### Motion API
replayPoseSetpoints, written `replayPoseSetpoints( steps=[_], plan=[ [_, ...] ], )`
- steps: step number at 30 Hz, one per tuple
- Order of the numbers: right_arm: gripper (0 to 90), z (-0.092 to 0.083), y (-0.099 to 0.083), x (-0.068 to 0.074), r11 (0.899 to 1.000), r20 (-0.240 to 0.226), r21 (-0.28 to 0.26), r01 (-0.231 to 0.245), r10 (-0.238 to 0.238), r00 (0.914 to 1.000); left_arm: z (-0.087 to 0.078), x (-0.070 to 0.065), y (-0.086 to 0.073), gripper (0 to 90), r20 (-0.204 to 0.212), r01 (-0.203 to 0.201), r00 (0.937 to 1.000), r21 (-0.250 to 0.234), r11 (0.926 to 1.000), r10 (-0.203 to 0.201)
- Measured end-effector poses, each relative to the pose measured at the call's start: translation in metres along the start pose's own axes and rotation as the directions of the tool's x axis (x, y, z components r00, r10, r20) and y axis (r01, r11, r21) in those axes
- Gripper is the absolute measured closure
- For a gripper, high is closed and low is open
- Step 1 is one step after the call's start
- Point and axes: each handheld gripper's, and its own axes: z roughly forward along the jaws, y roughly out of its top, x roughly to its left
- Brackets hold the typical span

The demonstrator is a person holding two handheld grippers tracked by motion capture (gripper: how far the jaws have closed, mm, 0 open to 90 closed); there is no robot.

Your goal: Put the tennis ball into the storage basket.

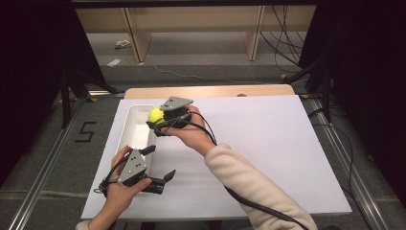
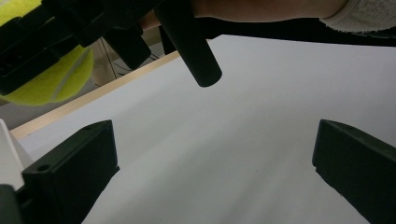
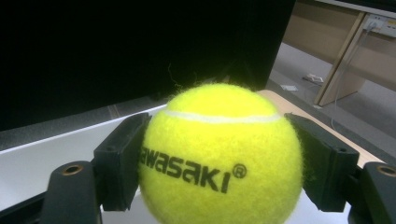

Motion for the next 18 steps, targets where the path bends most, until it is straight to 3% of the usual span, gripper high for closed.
replayPoseSetpoints(
  steps=[18],
  plan=[
    [26.4,0.006,0.0044,-0.0002,1.0,-0.002,0.001,-0.003,0.003,1.0,-0.0003,0.0,0.0002,0.0,0.001,0.001,1.0,-0.003,1.0,-0.001]
  ],
)
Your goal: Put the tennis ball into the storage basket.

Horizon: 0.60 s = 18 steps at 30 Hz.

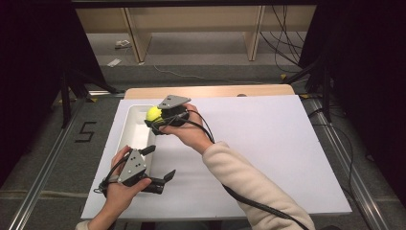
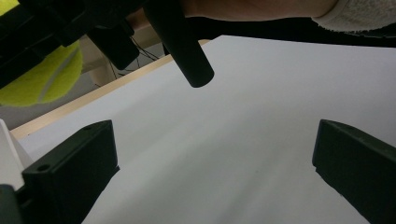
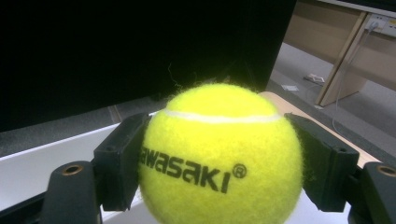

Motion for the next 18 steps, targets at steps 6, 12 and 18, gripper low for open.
replayPoseSetpoints(
  steps=[6,12,18],
  plan=[
    [26.3,0.002,0.0013,-0.0003,1.0,-0.002,0.003,0.0,0.0,1.0,0.0001,0.0,-0.0001,0.0,0.002,0.001,1.0,0.0,1.0,-0.001],
    [26.3,0.0052,0.0035,0.0003,1.0,-0.005,0.002,0.002,-0.002,1.0,0.0001,-0.0001,0.0,0.0,0.002,0.0,1.0,0.0,1.0,0.0],
    [26.3,0.0087,0.0065,0.0017,1.0,-0.014,0.009,0.006,-0.006,0.9999,0.0,0.0,0.0,0.0,0.001,0.002,1.0,0.0,1.0,-0.002]
  ],
)
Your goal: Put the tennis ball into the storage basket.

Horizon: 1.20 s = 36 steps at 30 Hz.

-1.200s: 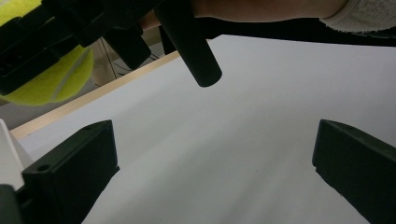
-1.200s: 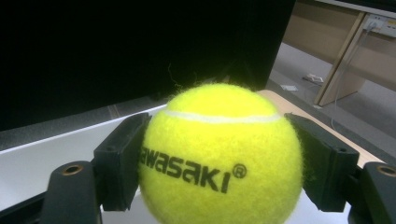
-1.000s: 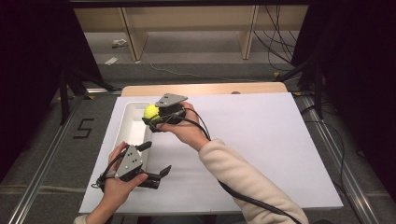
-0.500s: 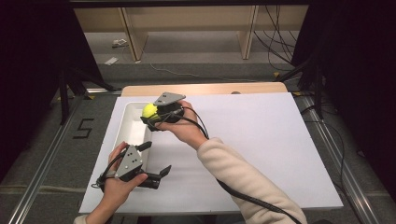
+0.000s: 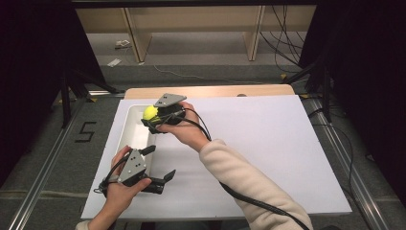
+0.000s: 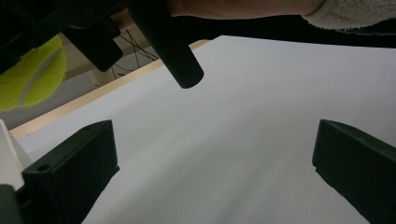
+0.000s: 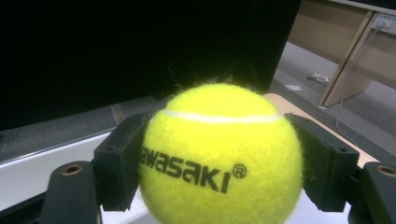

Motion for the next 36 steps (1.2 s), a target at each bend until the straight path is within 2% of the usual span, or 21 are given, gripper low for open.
replayPoseSetpoints(
  steps=[36],
  plan=[
    [26.3,0.016,0.01,0.004,1.0,-0.015,0.003,0.007,-0.007,0.9999,-0.001,0.0,0.0,0.0,0.001,0.002,1.0,-0.002,1.0,-0.002]
  ],
)
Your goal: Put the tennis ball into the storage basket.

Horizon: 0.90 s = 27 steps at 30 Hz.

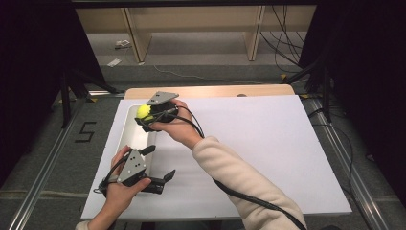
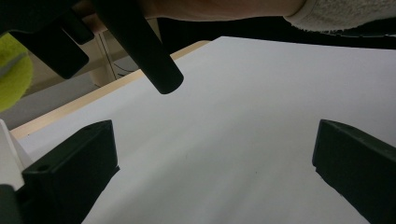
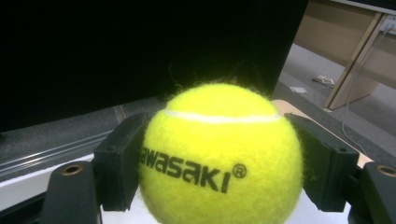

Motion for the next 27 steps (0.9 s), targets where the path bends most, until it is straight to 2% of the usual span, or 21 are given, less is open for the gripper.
replayPoseSetpoints(
  steps=[27],
  plan=[
    [26.3,0.012,0.001,0.002,1.0,-0.007,0.016,0.0,0.001,1.0,0.0,0.0,0.0,0.0,0.001,-0.001,1.0,0.0,1.0,0.001]
  ],
)
